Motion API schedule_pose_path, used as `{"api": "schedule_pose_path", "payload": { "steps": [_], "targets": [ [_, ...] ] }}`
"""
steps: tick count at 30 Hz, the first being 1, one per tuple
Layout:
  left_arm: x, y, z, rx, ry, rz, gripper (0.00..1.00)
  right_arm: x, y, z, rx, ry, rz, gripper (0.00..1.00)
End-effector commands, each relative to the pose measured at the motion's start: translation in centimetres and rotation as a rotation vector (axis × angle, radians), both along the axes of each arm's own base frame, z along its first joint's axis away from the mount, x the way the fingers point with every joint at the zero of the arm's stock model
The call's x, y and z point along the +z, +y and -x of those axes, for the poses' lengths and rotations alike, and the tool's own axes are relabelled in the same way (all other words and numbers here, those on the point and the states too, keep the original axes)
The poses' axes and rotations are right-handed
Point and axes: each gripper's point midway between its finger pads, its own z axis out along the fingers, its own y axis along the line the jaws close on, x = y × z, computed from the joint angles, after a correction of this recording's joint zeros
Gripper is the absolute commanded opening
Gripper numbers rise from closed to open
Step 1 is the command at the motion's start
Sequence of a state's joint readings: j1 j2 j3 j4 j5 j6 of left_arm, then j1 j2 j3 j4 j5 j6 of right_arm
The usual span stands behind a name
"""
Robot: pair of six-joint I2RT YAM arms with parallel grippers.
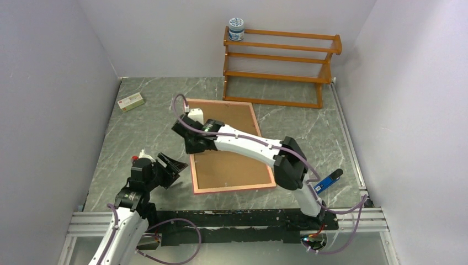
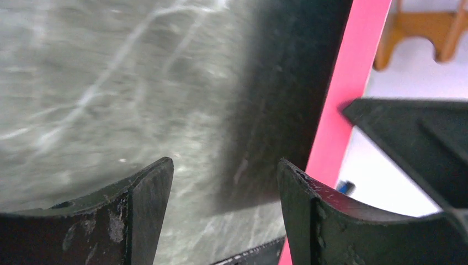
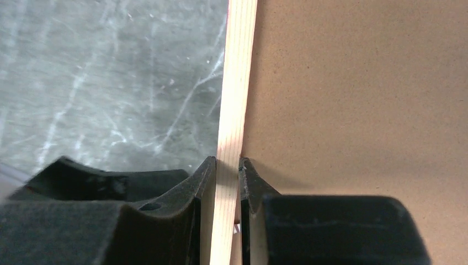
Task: Put the photo into the frame
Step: Turn over the photo frame at the center of the board.
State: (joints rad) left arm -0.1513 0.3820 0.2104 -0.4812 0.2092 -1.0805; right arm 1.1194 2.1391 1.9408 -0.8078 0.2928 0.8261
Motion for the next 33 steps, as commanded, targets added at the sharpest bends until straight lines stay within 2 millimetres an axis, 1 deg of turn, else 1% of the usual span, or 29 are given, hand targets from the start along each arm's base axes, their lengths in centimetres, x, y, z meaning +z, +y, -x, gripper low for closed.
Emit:
{"api": "schedule_pose_path", "payload": {
  "steps": [1,5,8,12,15,18,21,23,25,30,31,33],
  "targets": [
    [4.7,-3.5,-0.4,-0.206,-0.226,0.121,0.73,6.5,-0.1,-1.5,-0.041,-0.057,-0.170,0.00],
    [6.4,-3.3,-0.1,-0.199,-0.253,0.118,0.72,7.9,-0.7,-2.2,-0.050,-0.074,-0.204,0.00],
    [7.8,-3.2,0.2,-0.197,-0.288,0.122,0.72,8.2,-0.9,-2.4,-0.050,-0.073,-0.216,0.00],
    [9.8,-3.9,0.3,-0.242,-0.355,0.155,0.74,8.6,-0.9,-2.5,-0.044,-0.069,-0.241,0.00],
    [10.0,-4.9,0.3,-0.307,-0.365,0.184,0.76,9.0,-0.7,-2.6,-0.038,-0.069,-0.259,0.00],
    [9.2,-5.9,0.3,-0.374,-0.324,0.216,0.75,9.7,-0.5,-2.6,-0.028,-0.070,-0.281,0.00],
    [8.4,-6.4,-0.1,-0.410,-0.275,0.228,0.72,10.0,-0.4,-2.6,-0.024,-0.069,-0.297,0.00],
    [8.5,-6.9,-0.3,-0.443,-0.272,0.252,0.68,10.2,-0.3,-2.5,-0.018,-0.066,-0.305,0.00],
    [9.4,-7.3,-0.7,-0.468,-0.312,0.274,0.63,10.2,-0.3,-2.5,-0.015,-0.062,-0.310,0.00],
    [10.6,-7.8,-0.8,-0.502,-0.351,0.305,0.50,10.2,-0.3,-2.2,-0.004,-0.045,-0.328,0.00],
    [10.7,-7.9,-0.7,-0.512,-0.357,0.311,0.47,10.2,-0.3,-2.2,-0.002,-0.042,-0.335,0.00],
    [11.0,-8.1,-0.8,-0.521,-0.369,0.325,0.47,10.5,-0.4,-2.2,0.000,-0.041,-0.348,0.00]
  ]
}}
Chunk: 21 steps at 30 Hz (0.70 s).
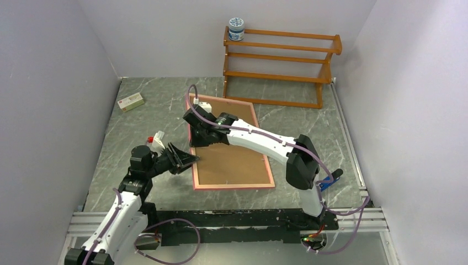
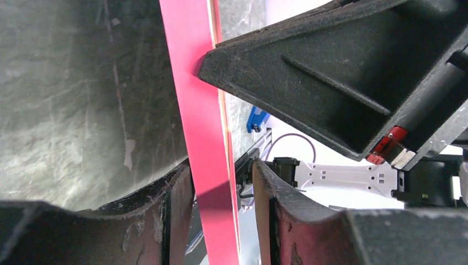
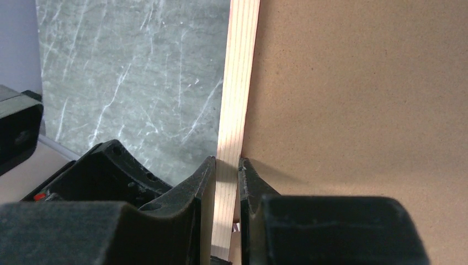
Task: Put the photo into the frame
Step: Turn over the photo frame at the center of the board.
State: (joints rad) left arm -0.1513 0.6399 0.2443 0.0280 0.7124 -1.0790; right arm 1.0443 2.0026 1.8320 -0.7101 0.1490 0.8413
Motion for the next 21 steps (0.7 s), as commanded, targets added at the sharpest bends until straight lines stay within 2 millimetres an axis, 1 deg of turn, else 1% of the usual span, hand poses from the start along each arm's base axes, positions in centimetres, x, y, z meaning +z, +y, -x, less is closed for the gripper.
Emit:
{"api": "schedule_pose_path", "payload": {
  "steps": [1,4,8,9,11,12,13,14,16,17,20,21],
  "targets": [
    [3.1,-0.9,-0.3,-0.068,-0.125,0.062,0.47,6.7,0.6,-1.2,-0.010,-0.090,-0.184,0.00],
    [3.0,-0.9,-0.6,-0.077,-0.116,0.044,0.46,7.3,0.5,-1.3,-0.008,-0.087,-0.210,0.00],
    [2.8,-0.9,-1.1,-0.080,-0.107,0.010,0.42,8.0,0.5,-1.3,0.000,-0.091,-0.225,0.00],
    [2.7,-0.9,-1.1,-0.088,-0.104,0.000,0.38,8.0,0.6,-1.2,0.005,-0.091,-0.227,0.00],
    [3.1,-1.1,-1.1,-0.119,-0.116,-0.015,0.22,8.0,0.6,-1.1,0.010,-0.088,-0.225,0.01],
    [3.1,-1.1,-1.1,-0.133,-0.117,-0.030,0.13,8.0,0.5,-1.1,0.014,-0.093,-0.219,0.04],
    [3.2,-1.0,-1.0,-0.139,-0.109,-0.053,0.06,8.0,0.2,-1.2,0.014,-0.095,-0.204,0.10],
    [3.1,-0.8,-1.0,-0.138,-0.101,-0.081,0.03,8.0,-0.1,-1.3,0.010,-0.098,-0.191,0.16],
    [3.5,-0.3,-1.0,-0.127,-0.094,-0.136,0.03,8.3,-0.9,-1.6,-0.001,-0.108,-0.169,0.31],
    [3.8,-0.1,-1.0,-0.121,-0.087,-0.163,0.03,8.7,-1.6,-1.7,-0.011,-0.114,-0.165,0.38],
    [4.7,0.9,-1.0,-0.089,-0.063,-0.245,0.03,10.2,-3.4,-2.1,-0.036,-0.142,-0.176,0.52],
    [4.9,1.3,-1.0,-0.075,-0.056,-0.274,0.03,10.9,-4.0,-2.2,-0.046,-0.156,-0.185,0.55]
  ]
}}
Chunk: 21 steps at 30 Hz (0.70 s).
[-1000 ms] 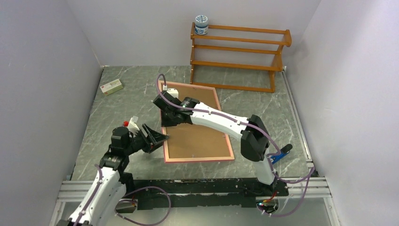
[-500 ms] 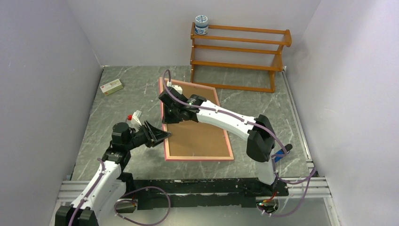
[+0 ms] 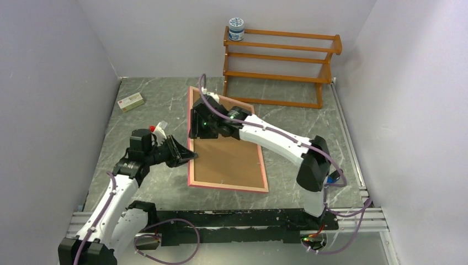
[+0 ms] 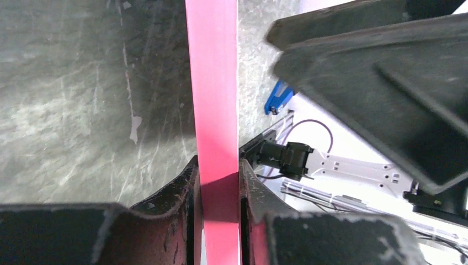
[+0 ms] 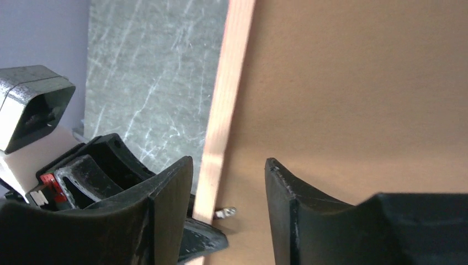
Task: Put the photo into the frame
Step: Turn over the photo frame at the center of the board.
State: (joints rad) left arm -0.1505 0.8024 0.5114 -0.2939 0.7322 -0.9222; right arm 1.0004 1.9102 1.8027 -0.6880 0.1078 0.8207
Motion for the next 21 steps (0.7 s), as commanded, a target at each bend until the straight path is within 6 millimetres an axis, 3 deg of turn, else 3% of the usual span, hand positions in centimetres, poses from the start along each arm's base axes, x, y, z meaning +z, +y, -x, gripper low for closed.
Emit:
{"api": "schedule_pose_path", "payload": {
  "steps": [1,5,10,15,21],
  "targets": [
    [3.1,1.7,-0.4,-0.012,-0.146,-0.186,0.02,7.9,-3.3,-1.3,-0.060,-0.139,-0.115,0.57],
    [4.4,3.6,0.2,0.013,-0.107,-0.328,0.03,10.5,-6.2,-1.6,-0.102,-0.194,-0.149,0.63],
    [8.8,5.1,0.5,0.021,-0.151,-0.434,0.02,12.2,-9.3,-2.1,-0.157,-0.247,-0.167,0.66],
    [12.0,6.9,0.1,0.059,-0.201,-0.542,0.03,12.5,-11.8,-2.6,-0.191,-0.263,-0.194,0.70],
    [15.3,9.1,-1.7,0.100,-0.252,-0.688,0.03,11.8,-13.4,-3.1,-0.187,-0.221,-0.227,0.70]
  ]
}}
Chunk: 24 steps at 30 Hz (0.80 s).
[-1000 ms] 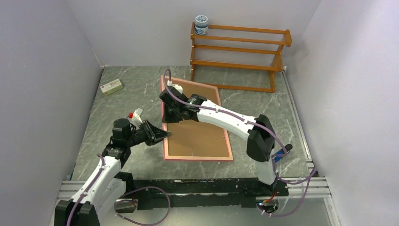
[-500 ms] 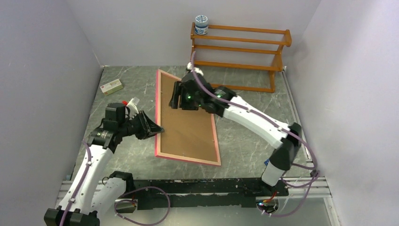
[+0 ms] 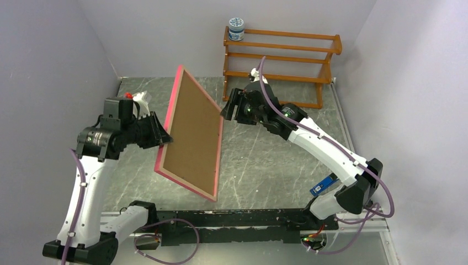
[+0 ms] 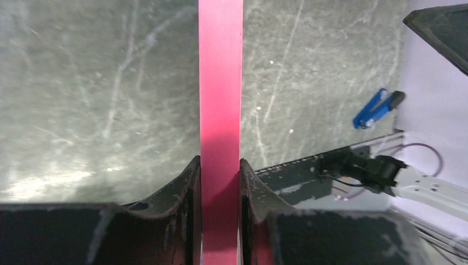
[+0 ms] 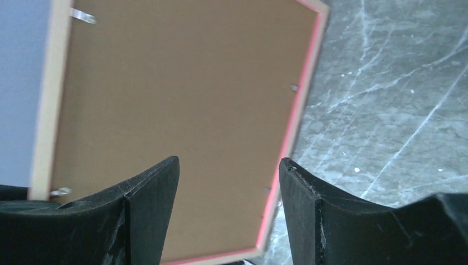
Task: Put the photo into the frame
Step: Turn over the photo frame at the center of the board.
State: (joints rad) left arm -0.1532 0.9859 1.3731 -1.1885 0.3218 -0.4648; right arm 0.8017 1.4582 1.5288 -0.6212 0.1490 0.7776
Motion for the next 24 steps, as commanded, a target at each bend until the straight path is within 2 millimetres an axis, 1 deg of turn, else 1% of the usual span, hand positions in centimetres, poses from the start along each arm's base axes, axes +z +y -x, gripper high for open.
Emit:
{"api": "schedule_pose_path", "payload": {
  "steps": [1,7,10,12,14,16,18,21,24],
  "targets": [
    [4.3,2.0,-2.2,-0.001,-0.166,-0.139,0.02,1.6,-0.7,-0.3,0.024,-0.027,-0.078,0.70],
    [7.9,1.7,-4.0,-0.043,-0.274,-0.155,0.02,0.9,-1.1,-0.4,0.042,0.026,-0.135,0.70],
    [8.7,1.3,-4.3,-0.081,-0.309,-0.157,0.03,1.0,-0.8,-0.3,0.055,0.035,-0.187,0.70],
    [8.9,0.5,-4.2,-0.120,-0.309,-0.126,0.02,1.2,-0.3,-0.1,0.086,0.037,-0.206,0.70],
    [8.5,-0.1,-4.2,-0.140,-0.299,-0.106,0.03,1.2,0.2,-0.2,0.103,0.048,-0.211,0.73],
    [7.9,-0.3,-4.2,-0.139,-0.286,-0.112,0.02,1.6,0.8,-0.5,0.114,0.046,-0.232,0.76],
    [7.7,-0.1,-4.3,-0.123,-0.287,-0.134,0.03,1.9,1.4,-1.0,0.117,0.048,-0.256,0.79],
    [8.3,-0.2,-4.3,-0.124,-0.310,-0.152,0.02,2.9,2.3,-1.9,0.116,0.046,-0.278,0.81],
    [9.1,-1.3,-4.2,-0.183,-0.360,-0.133,0.03,3.7,3.2,-2.8,0.114,0.047,-0.298,0.82]
  ]
}}
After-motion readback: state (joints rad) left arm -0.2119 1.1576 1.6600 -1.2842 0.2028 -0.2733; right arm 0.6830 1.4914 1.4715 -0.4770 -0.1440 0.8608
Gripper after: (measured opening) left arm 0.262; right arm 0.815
